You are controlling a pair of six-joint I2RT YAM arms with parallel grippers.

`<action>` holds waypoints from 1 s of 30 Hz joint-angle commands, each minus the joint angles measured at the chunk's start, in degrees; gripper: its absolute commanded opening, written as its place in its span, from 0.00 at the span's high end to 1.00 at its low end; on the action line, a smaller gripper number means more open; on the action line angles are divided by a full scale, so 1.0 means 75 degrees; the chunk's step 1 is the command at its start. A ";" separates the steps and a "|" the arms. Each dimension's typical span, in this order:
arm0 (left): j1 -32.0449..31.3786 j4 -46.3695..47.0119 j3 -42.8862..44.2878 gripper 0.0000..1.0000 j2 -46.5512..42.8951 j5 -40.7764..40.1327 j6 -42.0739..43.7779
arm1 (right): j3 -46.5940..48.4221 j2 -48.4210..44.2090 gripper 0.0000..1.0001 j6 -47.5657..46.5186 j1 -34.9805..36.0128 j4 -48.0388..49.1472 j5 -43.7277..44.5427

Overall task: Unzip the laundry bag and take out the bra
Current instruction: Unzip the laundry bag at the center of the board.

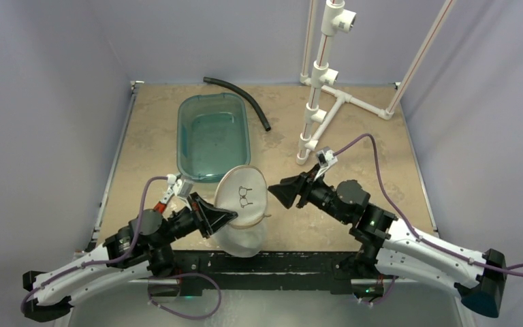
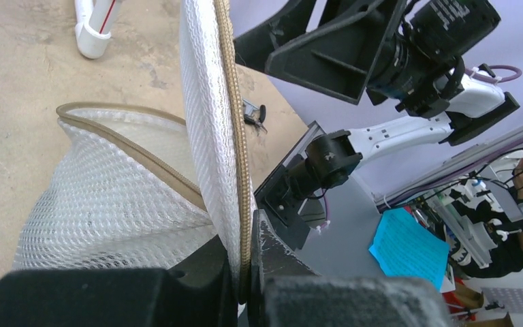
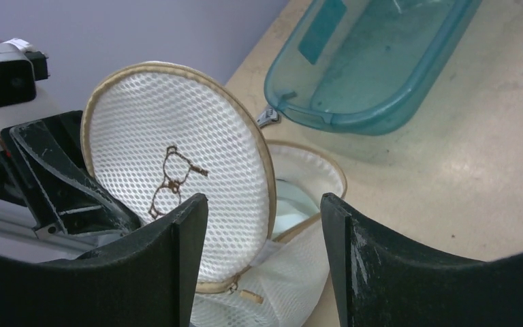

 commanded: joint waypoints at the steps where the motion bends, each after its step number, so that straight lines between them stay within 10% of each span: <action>1: 0.0017 0.0534 0.0058 1.00 -0.0148 0.0276 0.0333 | 0.0480 0.0446 0.35 -0.0735 -0.0449 0.0933 -0.1509; 11: 0.0007 0.1365 0.0247 1.00 0.0524 -0.0222 0.0918 | 0.1016 0.0243 0.36 -0.1243 -0.0546 0.0727 -0.1211; 18: 0.0015 0.4552 0.0164 1.00 0.2625 -0.0466 0.1578 | 0.0844 -0.0955 0.37 -0.1432 -0.0541 -0.0313 -0.0572; 24: 0.0004 0.9037 -0.2069 1.00 0.3643 -0.1387 0.0843 | 0.0307 -0.1572 0.38 -0.1086 -0.0547 -0.0806 -0.0551; 30: -0.0046 0.6714 -0.2360 0.81 0.3711 -0.2191 -0.0299 | -0.0638 -0.2094 0.39 -0.0633 -0.0541 -0.0578 -0.0522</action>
